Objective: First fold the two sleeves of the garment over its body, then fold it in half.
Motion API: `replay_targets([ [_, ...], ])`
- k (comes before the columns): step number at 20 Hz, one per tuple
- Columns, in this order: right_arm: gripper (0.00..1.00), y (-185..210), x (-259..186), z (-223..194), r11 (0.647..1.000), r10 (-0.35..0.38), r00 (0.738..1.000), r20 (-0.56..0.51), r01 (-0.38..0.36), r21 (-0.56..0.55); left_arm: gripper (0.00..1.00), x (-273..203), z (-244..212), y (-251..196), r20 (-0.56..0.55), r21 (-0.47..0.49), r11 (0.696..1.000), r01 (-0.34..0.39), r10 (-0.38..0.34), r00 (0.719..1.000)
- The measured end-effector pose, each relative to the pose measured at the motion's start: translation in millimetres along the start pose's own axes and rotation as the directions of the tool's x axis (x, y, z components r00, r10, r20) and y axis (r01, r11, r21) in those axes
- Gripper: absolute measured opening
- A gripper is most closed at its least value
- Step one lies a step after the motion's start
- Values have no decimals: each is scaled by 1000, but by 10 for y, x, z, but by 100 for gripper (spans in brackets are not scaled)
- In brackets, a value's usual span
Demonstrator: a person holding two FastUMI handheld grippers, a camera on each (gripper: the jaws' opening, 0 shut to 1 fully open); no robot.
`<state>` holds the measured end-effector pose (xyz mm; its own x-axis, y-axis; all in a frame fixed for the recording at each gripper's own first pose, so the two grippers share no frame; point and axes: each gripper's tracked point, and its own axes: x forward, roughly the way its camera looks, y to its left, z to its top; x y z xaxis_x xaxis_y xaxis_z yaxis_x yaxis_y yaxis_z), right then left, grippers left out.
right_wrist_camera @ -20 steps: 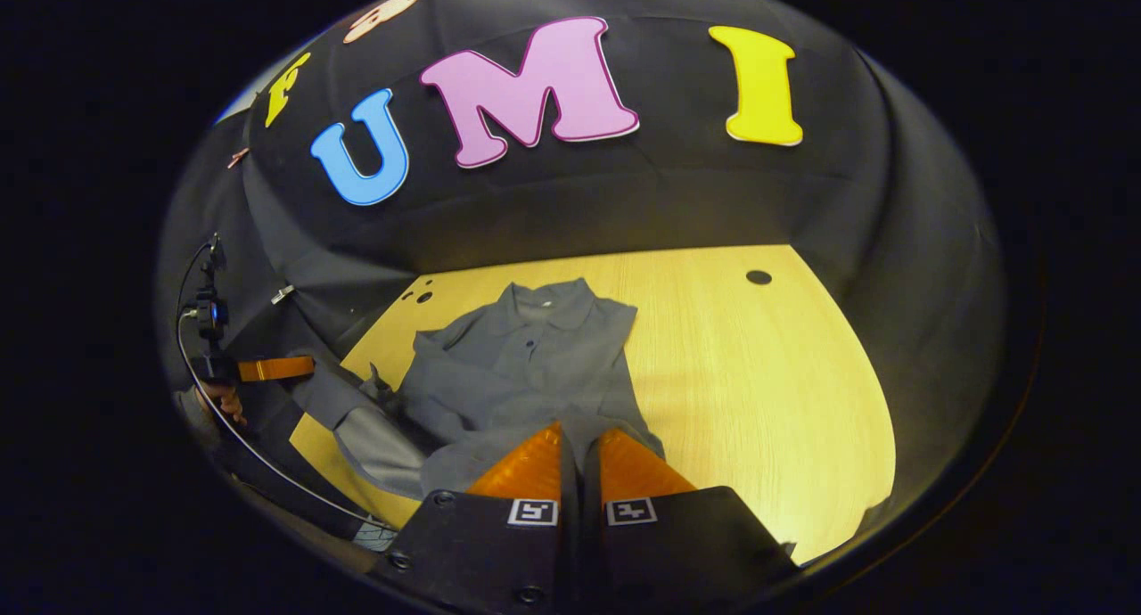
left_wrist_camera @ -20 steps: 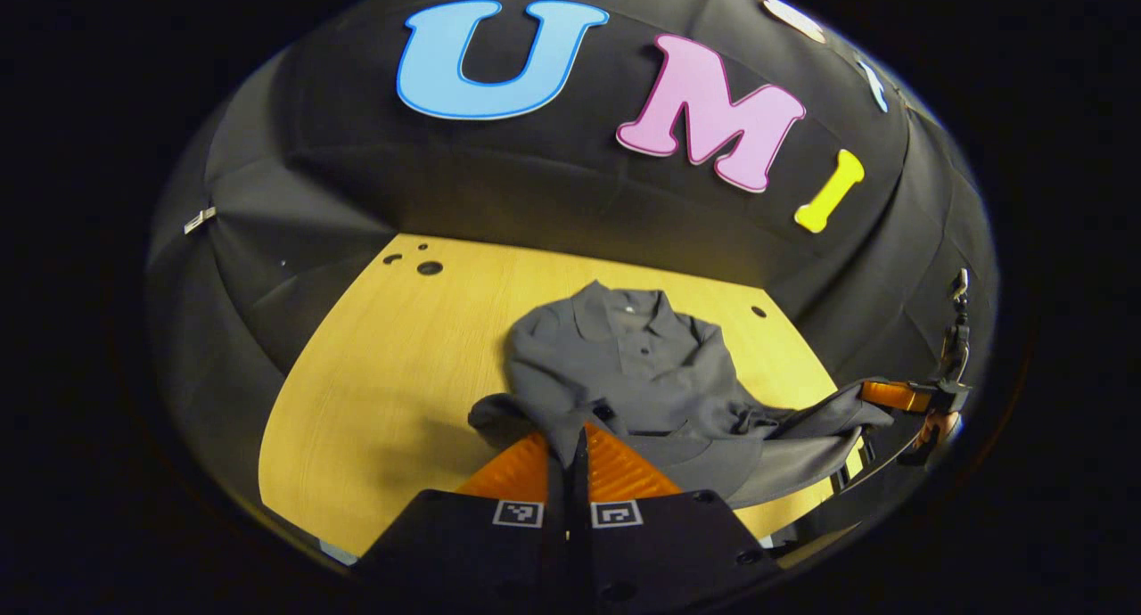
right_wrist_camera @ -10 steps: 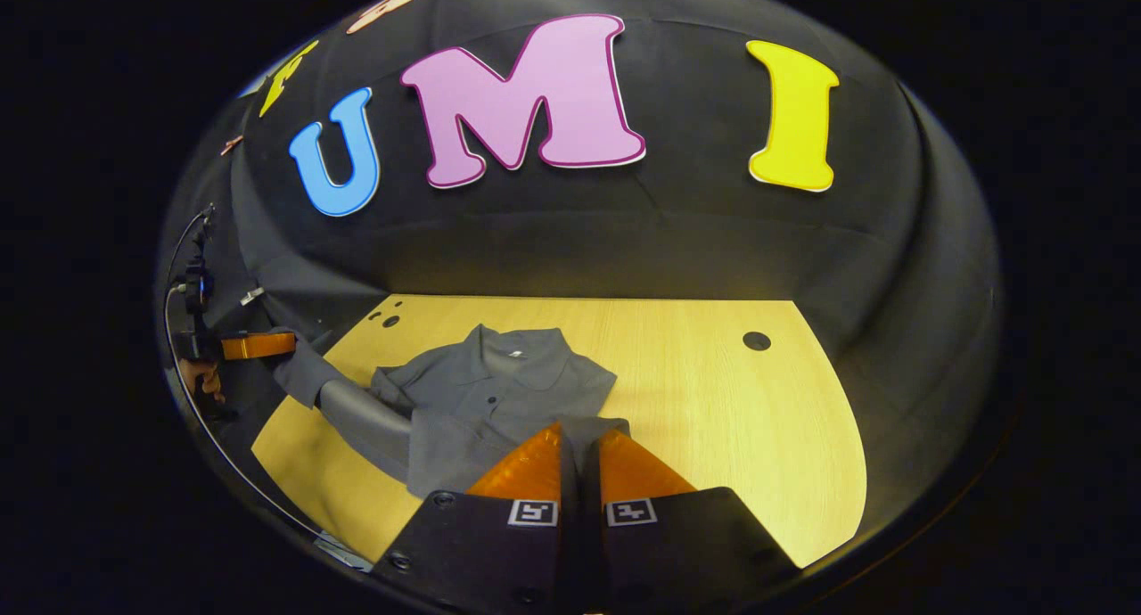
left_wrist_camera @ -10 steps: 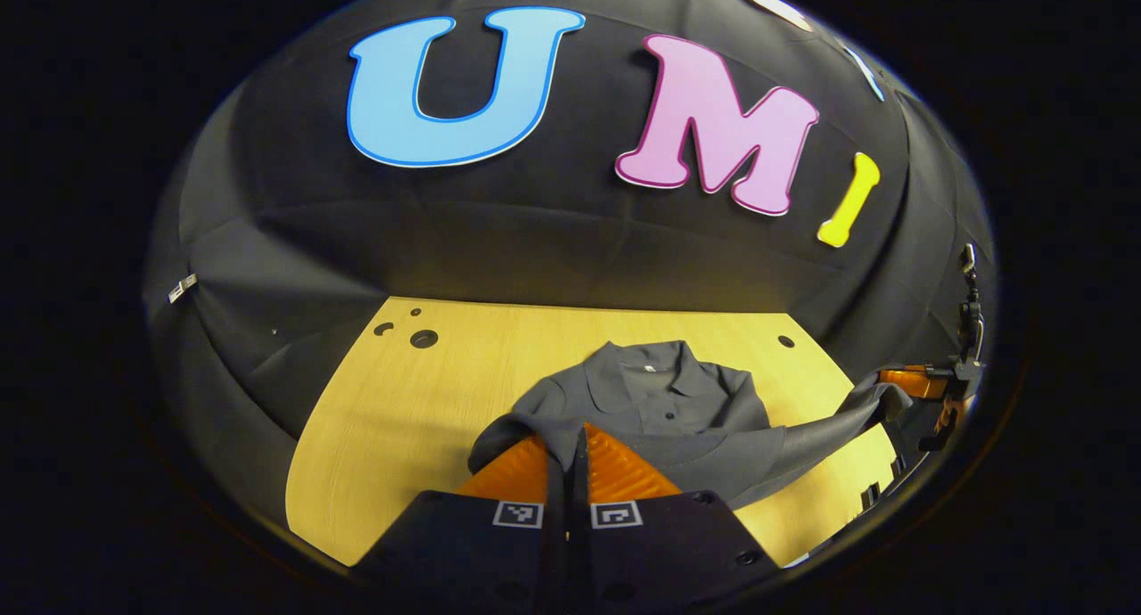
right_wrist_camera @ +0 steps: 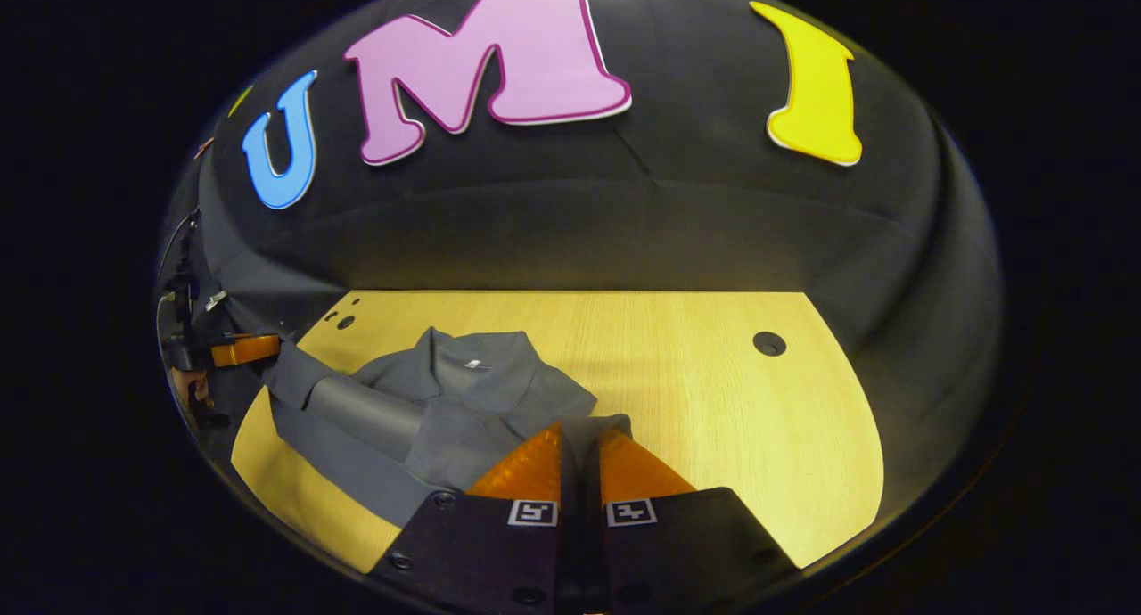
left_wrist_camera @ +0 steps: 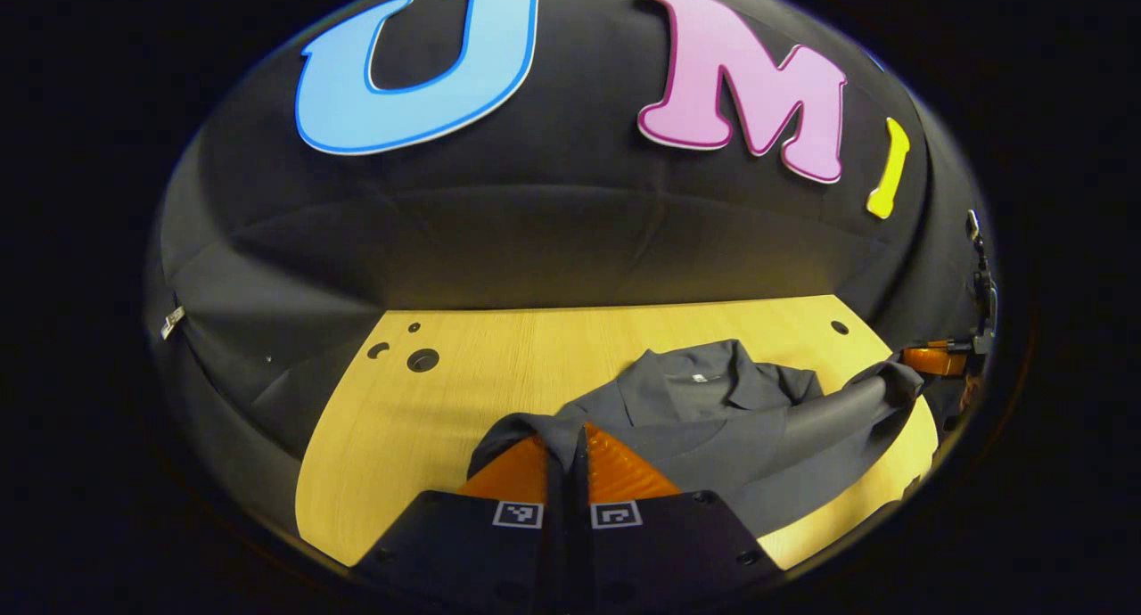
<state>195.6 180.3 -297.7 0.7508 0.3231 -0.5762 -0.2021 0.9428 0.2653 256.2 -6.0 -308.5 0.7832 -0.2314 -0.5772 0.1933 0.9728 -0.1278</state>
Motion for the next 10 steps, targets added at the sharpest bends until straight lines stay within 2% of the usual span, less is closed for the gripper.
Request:
replay_targets([
  [6,5,-33,548,-312,1000,-17,996,-83,18,15,5,532,-300,91,-69,-8,999,-53,53,996],
  [10,5,-55,825,-537,999,-38,992,-124,38,-3,5,775,-564,108,-136,35,996,-84,88,987],
])
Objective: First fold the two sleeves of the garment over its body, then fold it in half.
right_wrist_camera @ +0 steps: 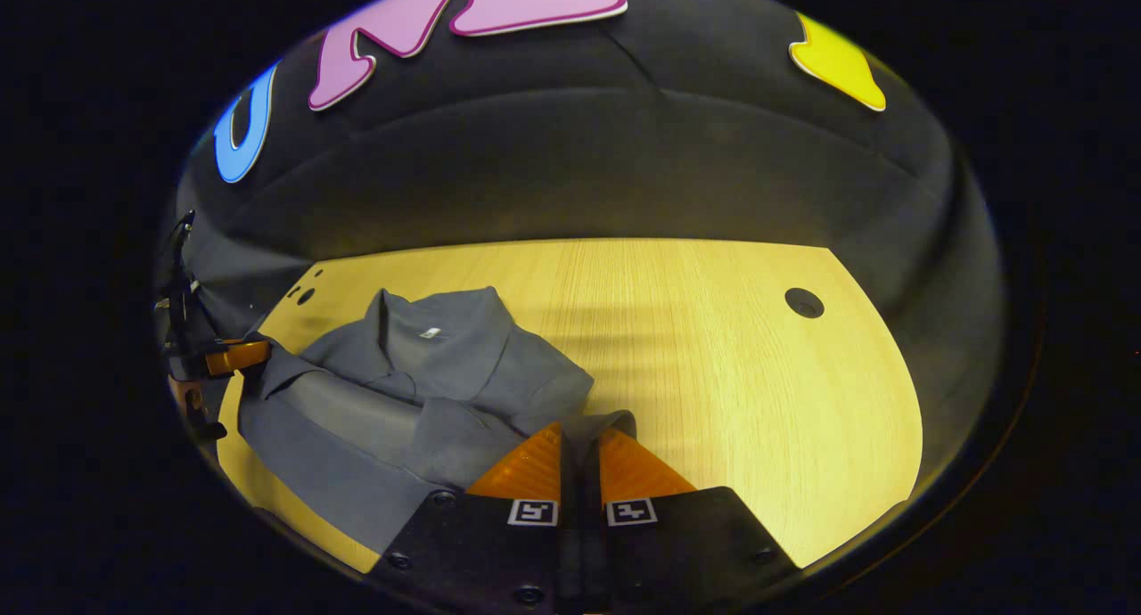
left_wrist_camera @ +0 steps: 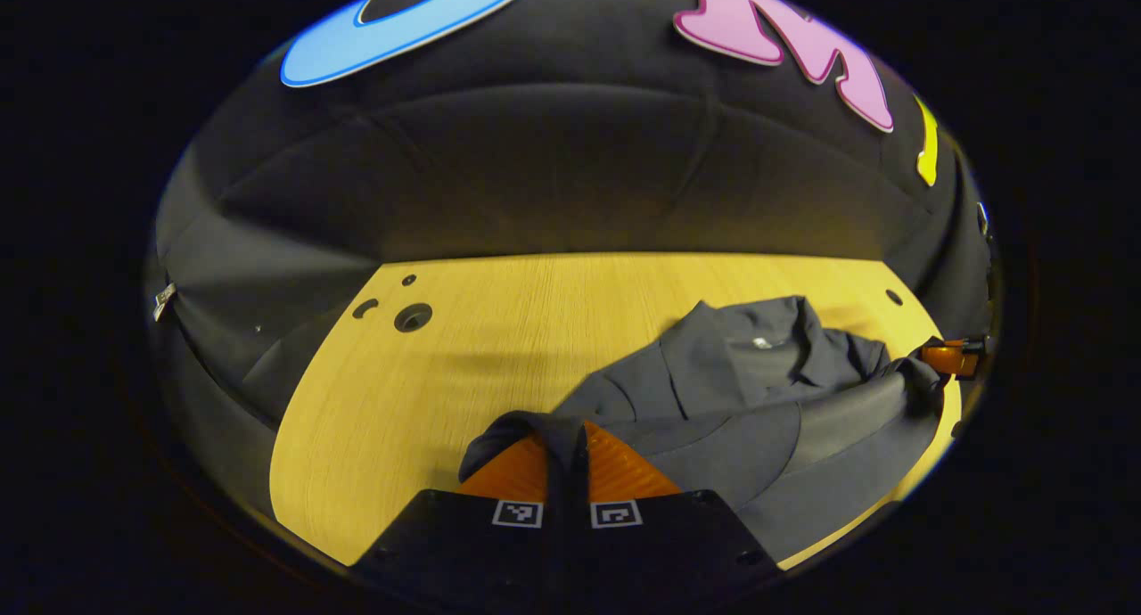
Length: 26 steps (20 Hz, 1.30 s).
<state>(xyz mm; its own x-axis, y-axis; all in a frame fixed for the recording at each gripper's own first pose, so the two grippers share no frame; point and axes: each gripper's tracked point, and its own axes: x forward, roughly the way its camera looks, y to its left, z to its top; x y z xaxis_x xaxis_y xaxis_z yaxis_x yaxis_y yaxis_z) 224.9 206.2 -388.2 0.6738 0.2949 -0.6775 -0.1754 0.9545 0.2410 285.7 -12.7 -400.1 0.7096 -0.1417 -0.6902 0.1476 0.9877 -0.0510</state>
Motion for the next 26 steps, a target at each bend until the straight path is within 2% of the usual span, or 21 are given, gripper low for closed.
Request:
replay_targets([
  [7,5,-26,252,-276,997,-50,996,-68,47,-56,6,258,-224,-86,-54,88,996,-22,26,998],
  [10,16,-19,248,-297,998,-55,996,-77,52,-42,10,281,-284,-83,-64,91,995,-28,34,997],
  [11,16,-16,227,-299,998,-51,995,-81,48,-37,13,274,-274,-78,-62,96,995,-29,35,997],
  [14,30,-73,170,-322,998,-54,995,-87,51,-39,16,212,-257,-97,-53,115,993,-16,22,998],
  [15,26,-80,147,-324,998,-56,995,-88,53,-38,23,191,-245,-105,-49,123,992,-14,20,999],
  [16,42,-79,121,-321,998,-56,994,-90,54,-31,25,175,-262,-84,-50,134,991,-18,25,998],
  [18,47,-104,60,-293,998,-62,995,-84,61,-17,38,114,-251,-44,-47,149,988,-31,38,998],
  [19,61,-116,22,-271,998,-66,995,-79,65,-16,55,80,-238,-44,-45,149,988,-33,41,998],
  [20,82,-151,-41,-260,997,-73,995,-74,72,-23,55,38,-238,-19,-42,153,987,-47,54,998],
  [21,75,-159,-94,-238,997,-74,995,-66,73,-29,66,-8,-210,13,-31,168,984,-64,70,997],
  [23,82,-135,-246,-212,998,-61,997,-57,60,-24,85,-136,-154,35,1,201,976,-82,83,997],
  [26,88,-88,-524,-78,999,-47,999,-5,47,-11,87,-384,-53,-38,51,208,975,-73,63,997],
])
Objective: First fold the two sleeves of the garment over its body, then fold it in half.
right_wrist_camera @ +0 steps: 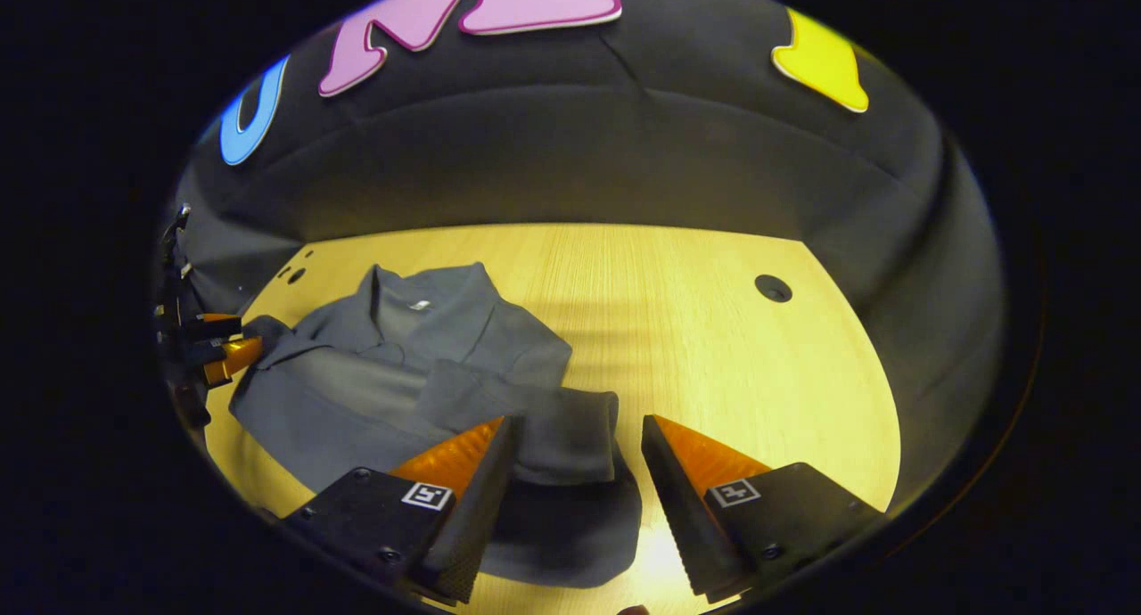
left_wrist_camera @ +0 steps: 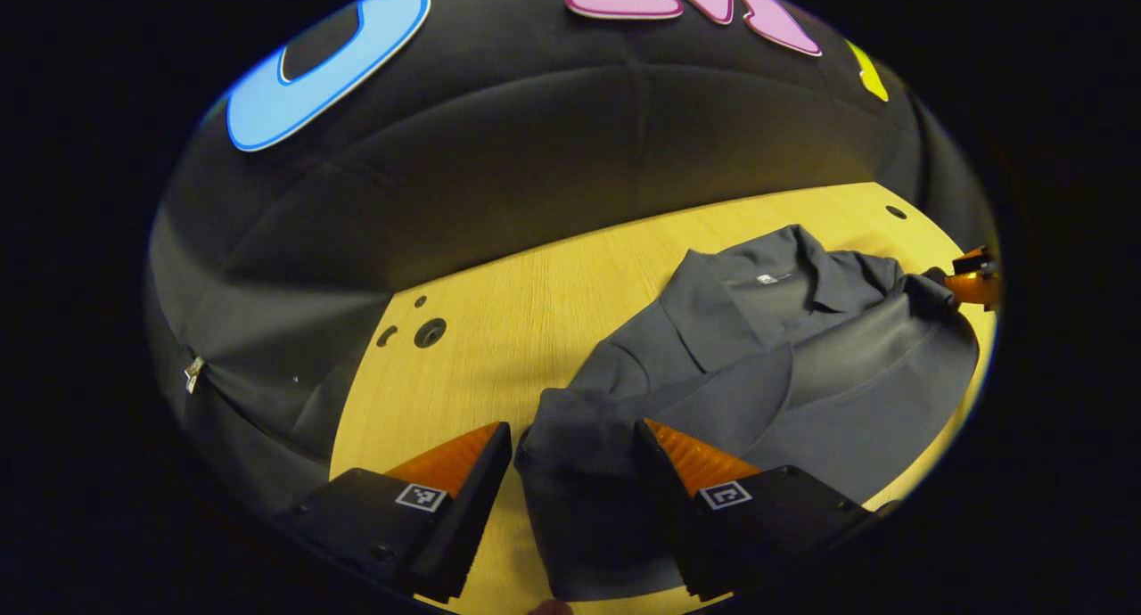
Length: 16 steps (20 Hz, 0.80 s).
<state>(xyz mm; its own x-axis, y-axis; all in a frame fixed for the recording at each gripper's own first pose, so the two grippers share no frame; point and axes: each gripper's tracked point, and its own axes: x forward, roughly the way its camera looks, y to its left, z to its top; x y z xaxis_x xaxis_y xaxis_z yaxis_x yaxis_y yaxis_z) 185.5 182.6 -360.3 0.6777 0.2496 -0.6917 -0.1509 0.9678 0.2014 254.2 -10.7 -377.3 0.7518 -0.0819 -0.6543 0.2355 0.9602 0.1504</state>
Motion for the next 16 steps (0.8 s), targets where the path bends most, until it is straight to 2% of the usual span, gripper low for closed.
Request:
replay_targets([
  [2,89,34,-214,91,1000,10,999,33,-10,6,90,-221,92,-46,44,-21,1000,21,-20,999],
  [5,95,144,-563,245,999,40,995,94,-42,22,90,-607,252,-128,127,-52,997,60,-53,991],
  [9,97,238,-1024,351,998,58,984,167,-59,1,90,-1116,384,-198,215,-56,993,105,-91,972],
  [16,98,267,-1600,273,998,69,969,236,-64,-29,91,-1873,255,-335,276,-86,980,181,-151,949],
])
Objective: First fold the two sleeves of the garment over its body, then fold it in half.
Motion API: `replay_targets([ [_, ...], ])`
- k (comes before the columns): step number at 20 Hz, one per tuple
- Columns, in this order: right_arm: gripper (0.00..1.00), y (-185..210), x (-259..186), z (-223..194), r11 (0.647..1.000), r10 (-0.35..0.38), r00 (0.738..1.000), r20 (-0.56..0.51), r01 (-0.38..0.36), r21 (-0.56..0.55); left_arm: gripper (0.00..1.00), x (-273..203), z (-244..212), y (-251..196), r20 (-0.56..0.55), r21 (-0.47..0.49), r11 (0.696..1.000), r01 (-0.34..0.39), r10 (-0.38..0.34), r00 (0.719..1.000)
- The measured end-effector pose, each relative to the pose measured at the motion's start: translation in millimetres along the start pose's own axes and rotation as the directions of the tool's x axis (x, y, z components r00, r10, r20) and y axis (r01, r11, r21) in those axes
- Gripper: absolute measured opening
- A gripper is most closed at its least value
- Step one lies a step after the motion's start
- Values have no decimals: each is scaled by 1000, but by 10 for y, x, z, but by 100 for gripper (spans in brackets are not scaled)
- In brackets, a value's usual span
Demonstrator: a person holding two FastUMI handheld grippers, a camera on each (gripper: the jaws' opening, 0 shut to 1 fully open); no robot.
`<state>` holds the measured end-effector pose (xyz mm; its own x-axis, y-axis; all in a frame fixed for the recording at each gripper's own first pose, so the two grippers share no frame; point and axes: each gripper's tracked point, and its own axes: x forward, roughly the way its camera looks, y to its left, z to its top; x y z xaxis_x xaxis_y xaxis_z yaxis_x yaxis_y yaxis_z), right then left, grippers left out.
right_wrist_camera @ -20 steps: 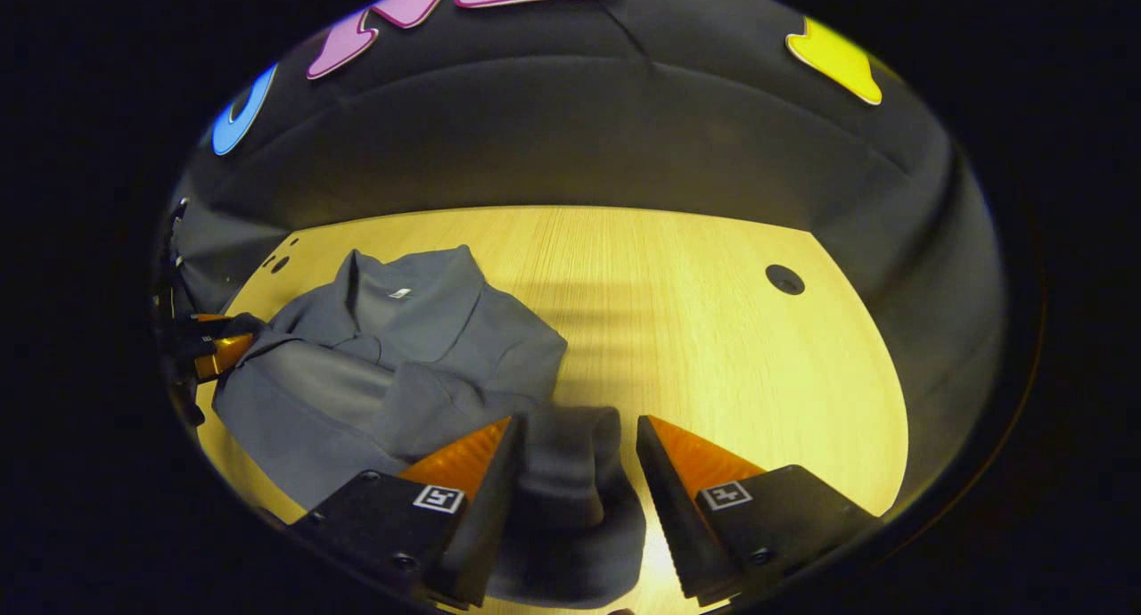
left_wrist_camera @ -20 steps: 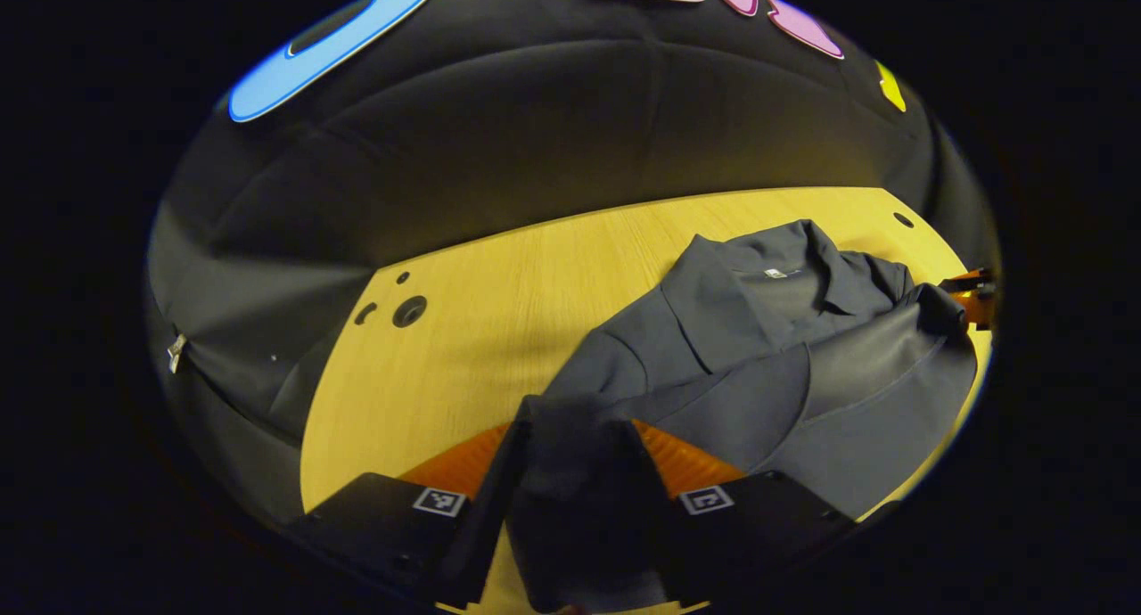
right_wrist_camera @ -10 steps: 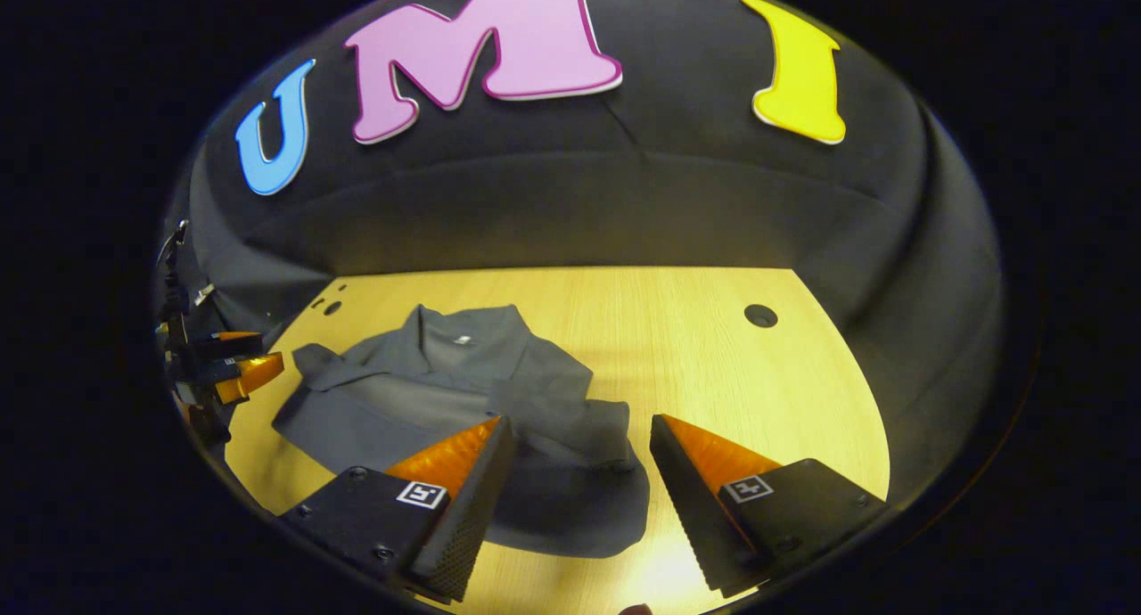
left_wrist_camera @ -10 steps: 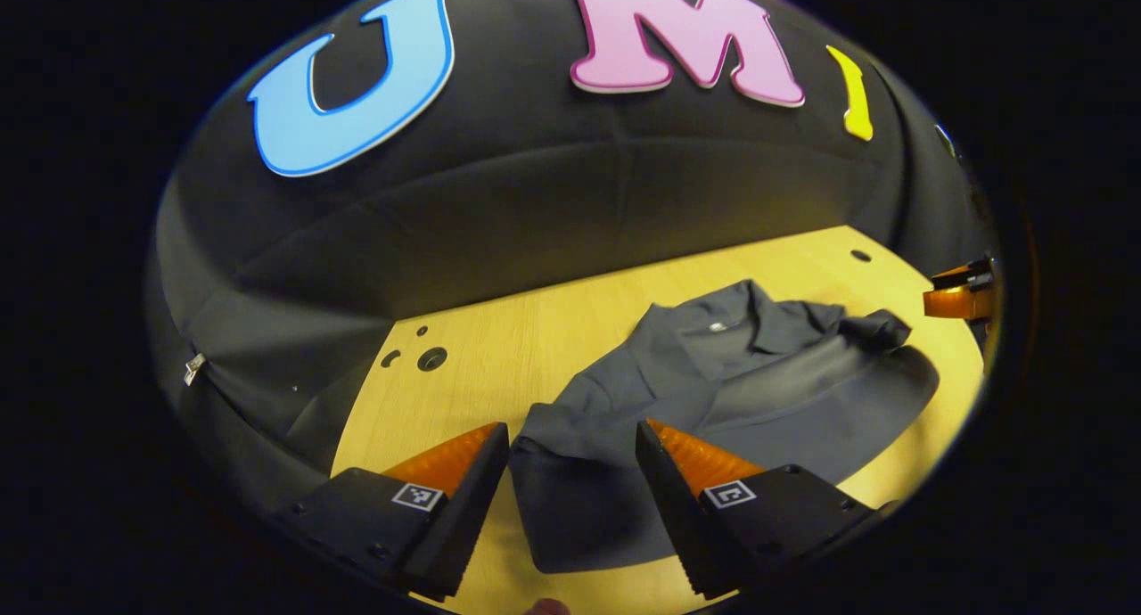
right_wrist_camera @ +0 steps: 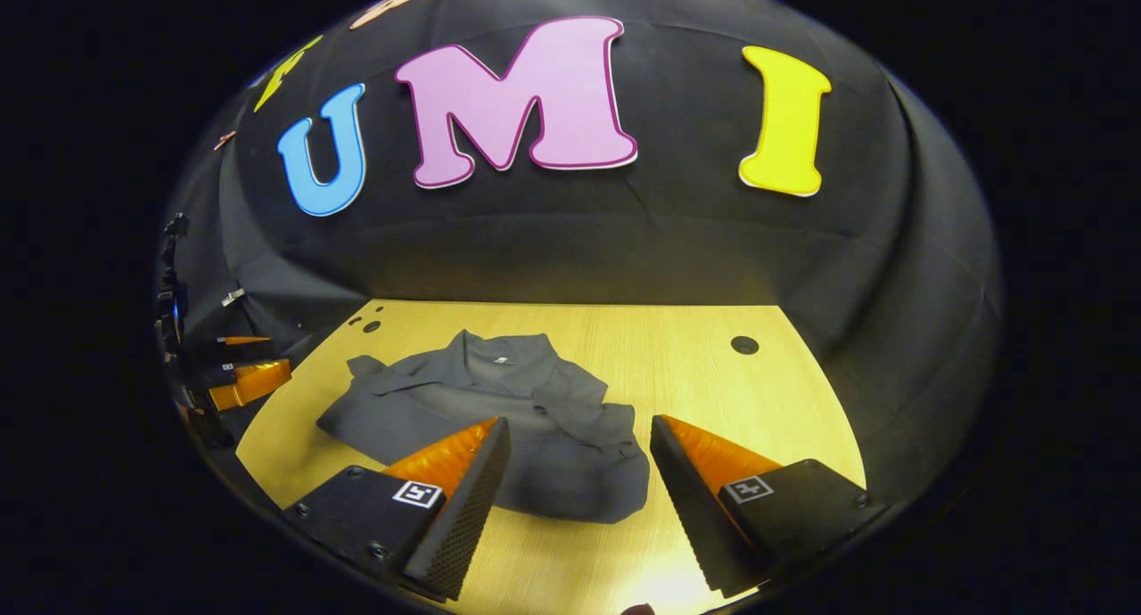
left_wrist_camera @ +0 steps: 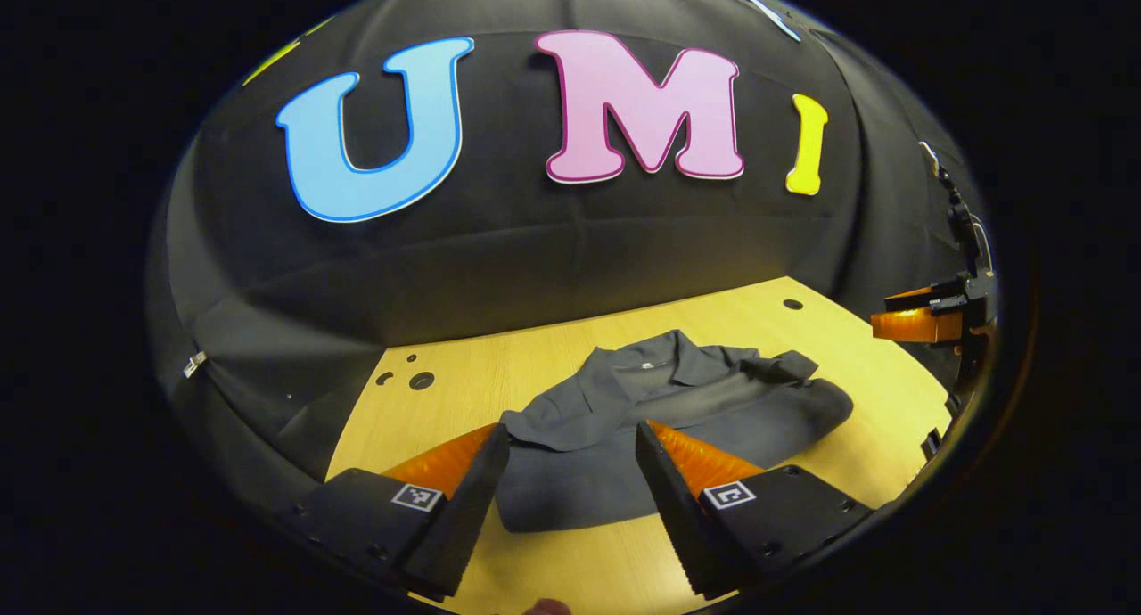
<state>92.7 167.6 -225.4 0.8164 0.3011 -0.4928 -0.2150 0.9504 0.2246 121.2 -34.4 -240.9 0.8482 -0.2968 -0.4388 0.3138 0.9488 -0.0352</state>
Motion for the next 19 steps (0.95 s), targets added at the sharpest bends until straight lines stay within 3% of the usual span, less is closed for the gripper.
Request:
replay_targets([
  [5,98,87,-314,-128,998,0,1000,15,1,-57,91,-339,-194,-36,-3,-35,999,-4,4,1000],
  [12,98,313,-599,-485,999,29,999,-24,-30,-24,91,-630,-452,-137,-37,-59,998,12,-14,999],
  [19,98,261,-638,-579,1000,15,999,-41,-15,-6,91,-642,-642,-288,-72,-53,998,39,-43,996],
])
